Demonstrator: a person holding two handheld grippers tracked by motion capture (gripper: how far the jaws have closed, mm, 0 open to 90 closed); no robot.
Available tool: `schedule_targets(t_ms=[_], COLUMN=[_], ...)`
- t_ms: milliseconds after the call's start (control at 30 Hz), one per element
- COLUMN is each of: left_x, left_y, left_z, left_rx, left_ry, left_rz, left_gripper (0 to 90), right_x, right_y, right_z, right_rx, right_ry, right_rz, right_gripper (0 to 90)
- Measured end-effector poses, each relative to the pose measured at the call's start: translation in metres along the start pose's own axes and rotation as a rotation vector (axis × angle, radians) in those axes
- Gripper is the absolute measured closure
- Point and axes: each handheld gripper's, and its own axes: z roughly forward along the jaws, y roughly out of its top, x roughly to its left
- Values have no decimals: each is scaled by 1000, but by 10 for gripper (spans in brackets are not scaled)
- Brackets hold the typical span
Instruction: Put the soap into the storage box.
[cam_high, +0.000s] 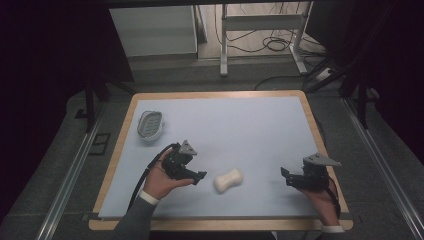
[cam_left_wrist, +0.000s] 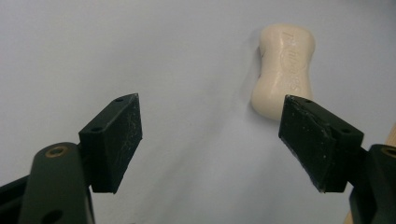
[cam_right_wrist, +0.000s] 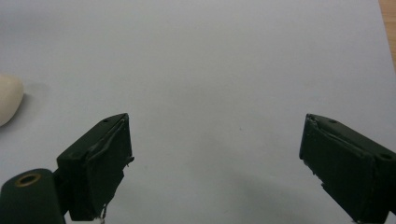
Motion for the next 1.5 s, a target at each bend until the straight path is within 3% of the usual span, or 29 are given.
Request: schedule_targets(t_ms=[1000, 1500], left_x=[-26, -45], left_y=[21, 34], left_z=[27, 52], left_rx=[44, 121], left_ry=[-43, -81], left_rz=[51, 119], left_gripper=[225, 241], right_x=[-2, -3], right_y=[-1, -2], right_z=[1, 1], right_rx=[5, 5], right_ry=[-3, -4], right_rz=[6, 6], right_gripper=[91, 91])
